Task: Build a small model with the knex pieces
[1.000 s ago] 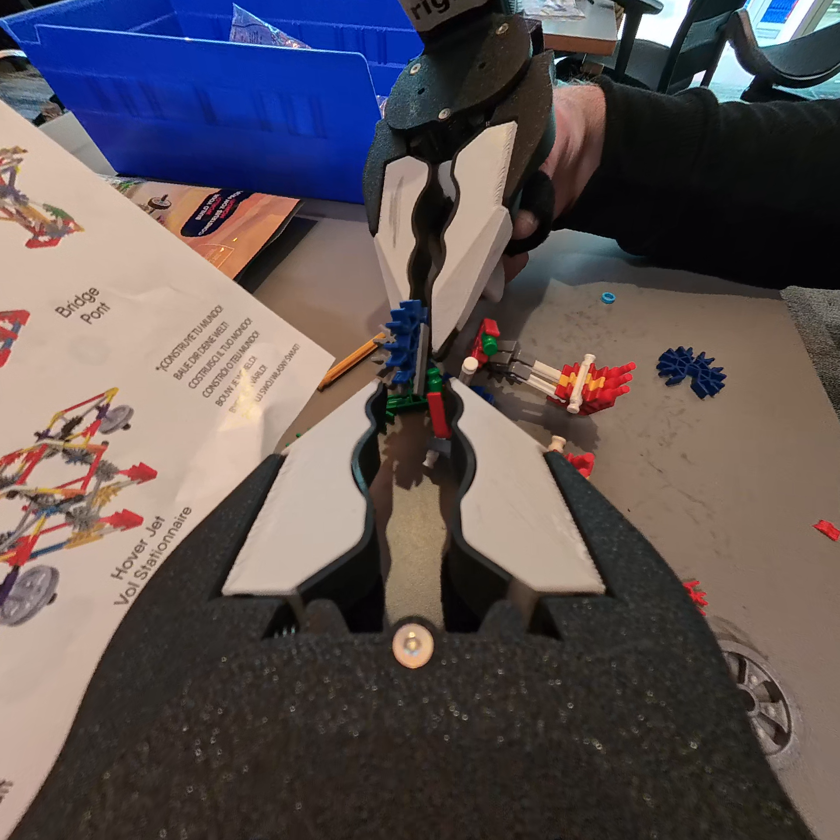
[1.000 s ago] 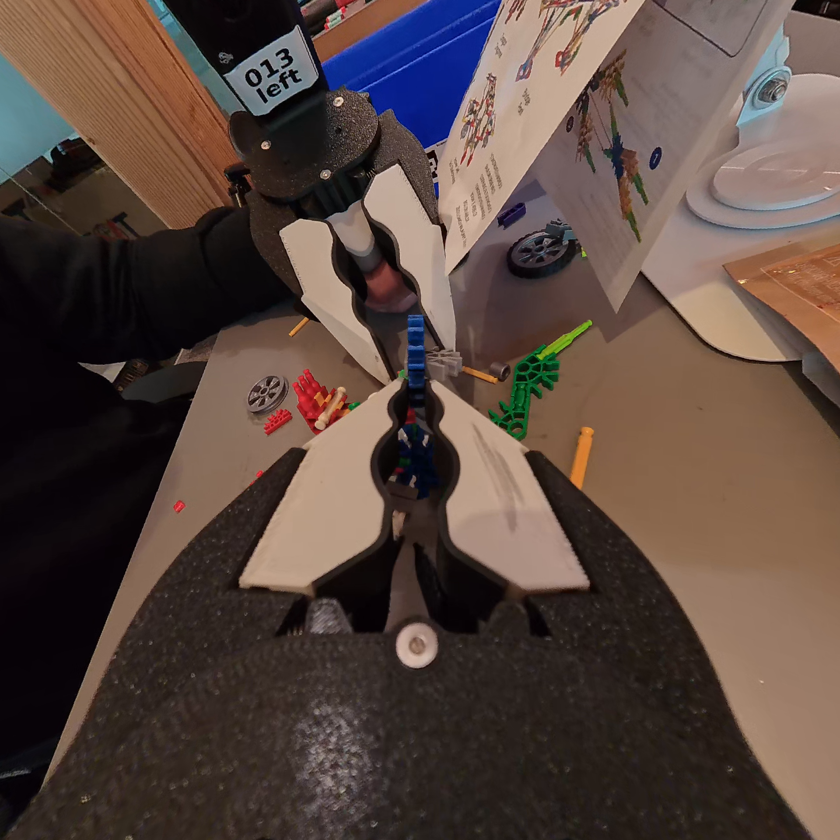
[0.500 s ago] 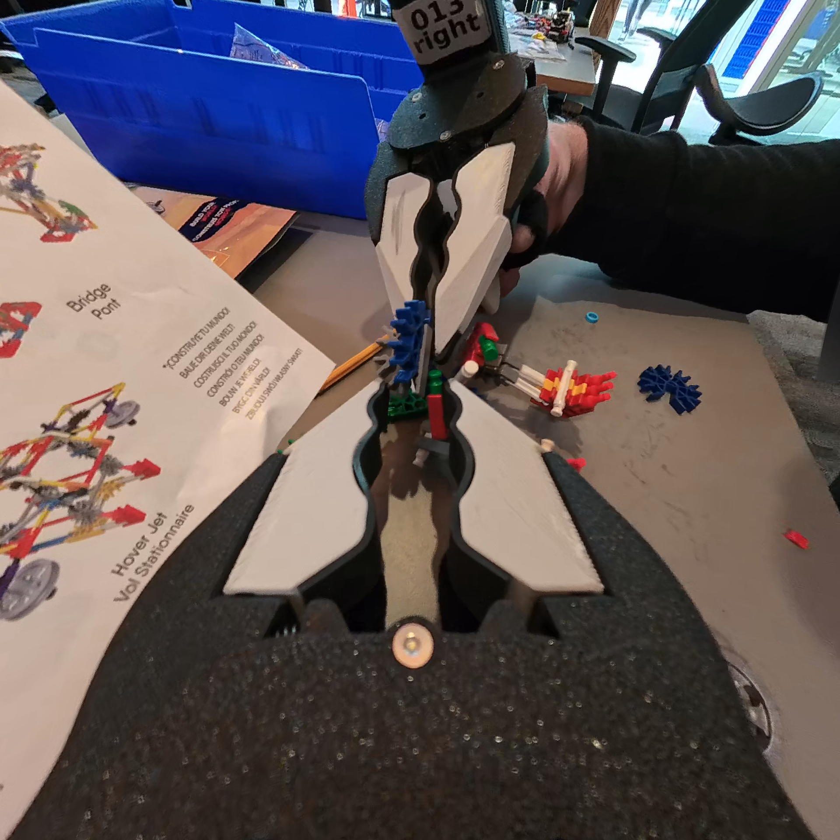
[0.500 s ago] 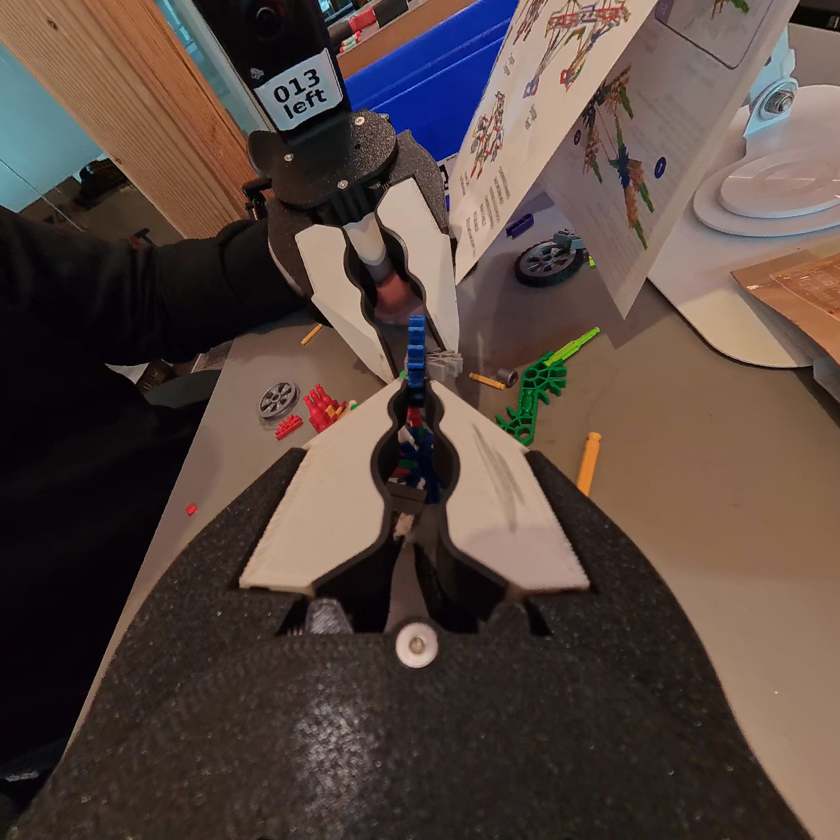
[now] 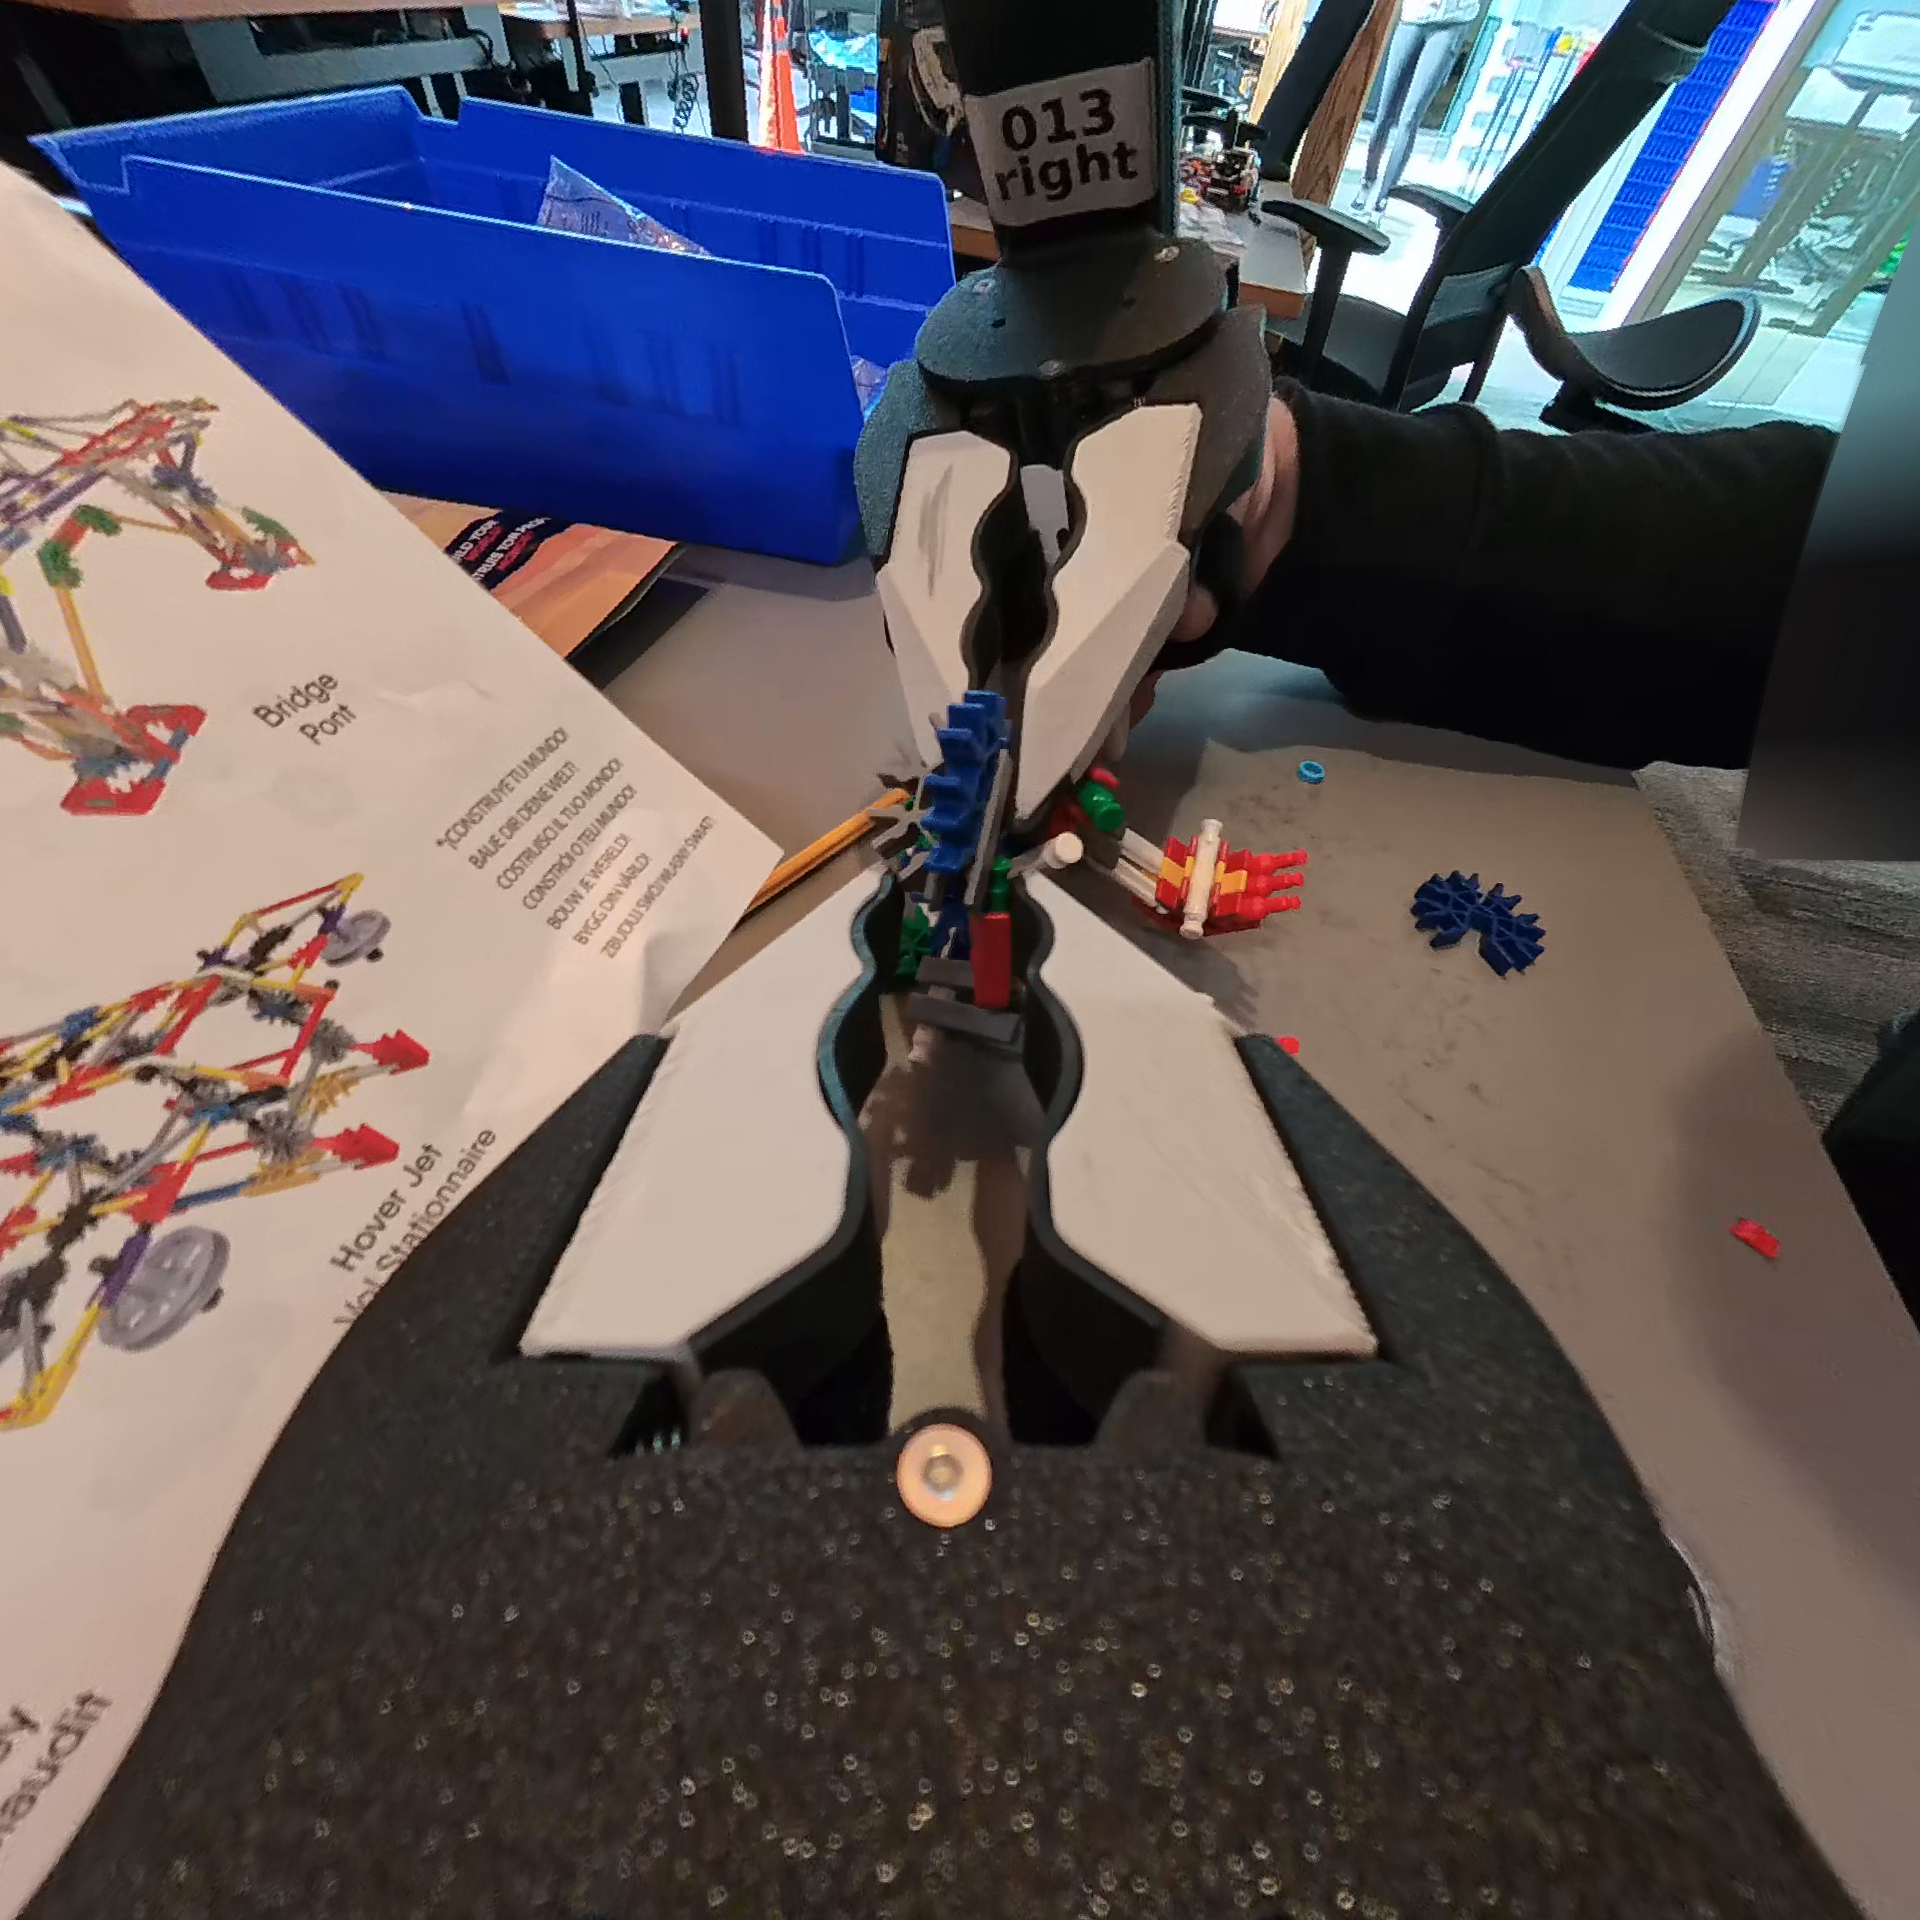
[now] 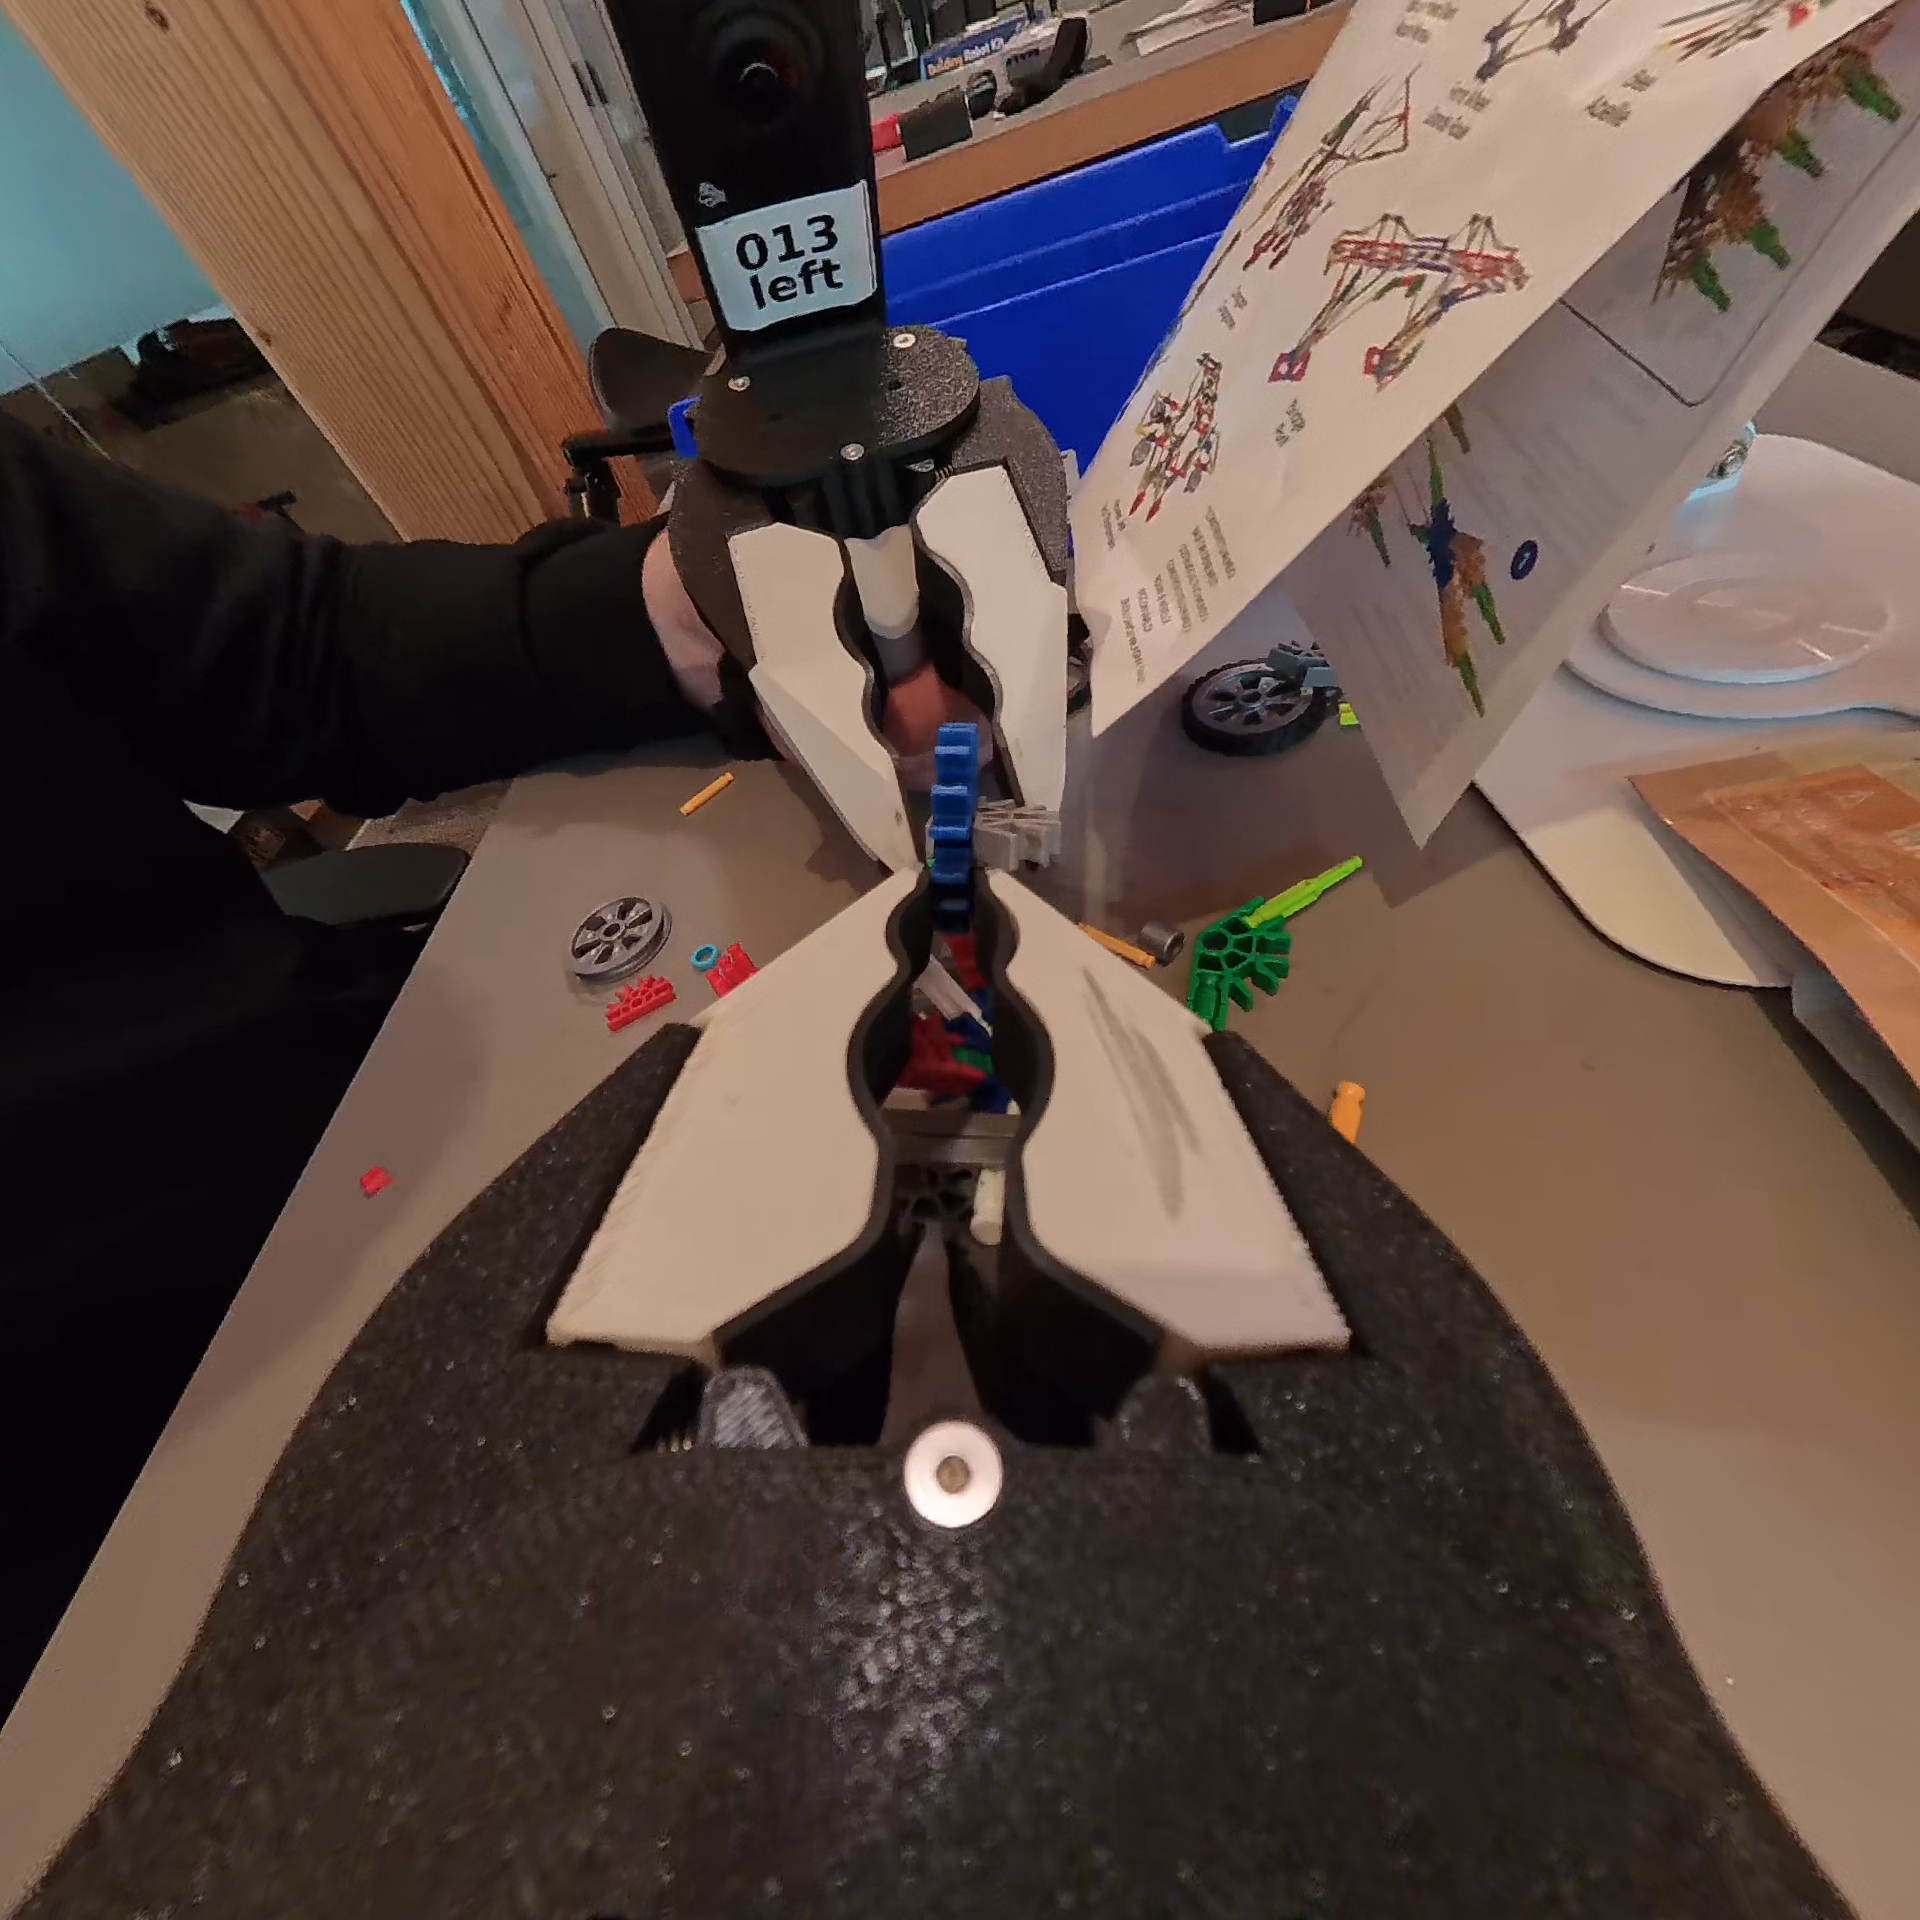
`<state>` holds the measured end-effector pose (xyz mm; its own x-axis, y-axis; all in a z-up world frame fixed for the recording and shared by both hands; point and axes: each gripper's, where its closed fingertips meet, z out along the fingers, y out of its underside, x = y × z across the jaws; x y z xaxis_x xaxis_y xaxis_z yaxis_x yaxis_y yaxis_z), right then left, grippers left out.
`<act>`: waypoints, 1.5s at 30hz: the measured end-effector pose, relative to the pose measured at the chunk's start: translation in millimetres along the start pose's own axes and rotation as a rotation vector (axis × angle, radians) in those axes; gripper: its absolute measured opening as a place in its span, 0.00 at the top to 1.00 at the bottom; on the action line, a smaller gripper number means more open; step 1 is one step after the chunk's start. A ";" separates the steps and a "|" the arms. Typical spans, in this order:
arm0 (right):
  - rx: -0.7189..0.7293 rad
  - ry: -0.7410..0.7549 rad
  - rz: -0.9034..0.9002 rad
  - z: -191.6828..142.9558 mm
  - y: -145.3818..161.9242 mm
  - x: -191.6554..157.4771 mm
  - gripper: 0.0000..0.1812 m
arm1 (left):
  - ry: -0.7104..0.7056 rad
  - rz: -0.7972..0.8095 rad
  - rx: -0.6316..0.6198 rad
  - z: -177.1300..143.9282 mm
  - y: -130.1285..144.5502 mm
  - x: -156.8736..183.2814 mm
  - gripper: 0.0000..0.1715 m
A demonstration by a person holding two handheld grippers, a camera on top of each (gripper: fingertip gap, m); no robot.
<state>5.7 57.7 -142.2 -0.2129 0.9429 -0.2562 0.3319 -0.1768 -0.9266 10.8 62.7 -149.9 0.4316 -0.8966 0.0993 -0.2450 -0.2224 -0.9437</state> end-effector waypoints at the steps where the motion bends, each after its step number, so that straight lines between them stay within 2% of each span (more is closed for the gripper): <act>1: -0.005 -0.005 -0.010 0.2 0.9 -1.5 0.97 | 0.009 0.001 -0.003 0.1 0.7 1.5 0.89; 22: -0.024 -0.035 -0.051 4.8 4.5 -6.6 0.96 | -0.044 0.046 -0.041 0.3 4.1 0.5 0.93; 25: -0.036 -0.041 -0.041 5.0 6.5 -6.2 0.96 | -0.017 0.018 -0.061 1.3 7.6 1.2 0.92; 27: -0.043 0.000 -0.043 6.0 5.2 -1.0 0.96 | -0.059 0.056 -0.074 -0.1 7.4 -4.6 0.91; 31: -0.050 0.023 -0.042 1.5 6.2 4.3 0.91 | -0.048 0.008 -0.088 -2.6 11.8 -7.8 0.91; 36: -0.069 0.085 -0.053 -8.8 6.8 14.2 0.91 | -0.050 -0.008 -0.065 -5.2 7.4 -9.7 0.91; 45: -0.088 0.076 -0.065 -18.6 5.7 7.8 0.86 | -0.044 0.027 -0.101 -4.0 11.8 -5.6 0.89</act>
<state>23.0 69.3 -144.4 -0.1677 0.9708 -0.1717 0.4000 -0.0922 -0.9119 2.0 63.6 -160.3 0.4612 -0.8854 0.0582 -0.3424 -0.2381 -0.9089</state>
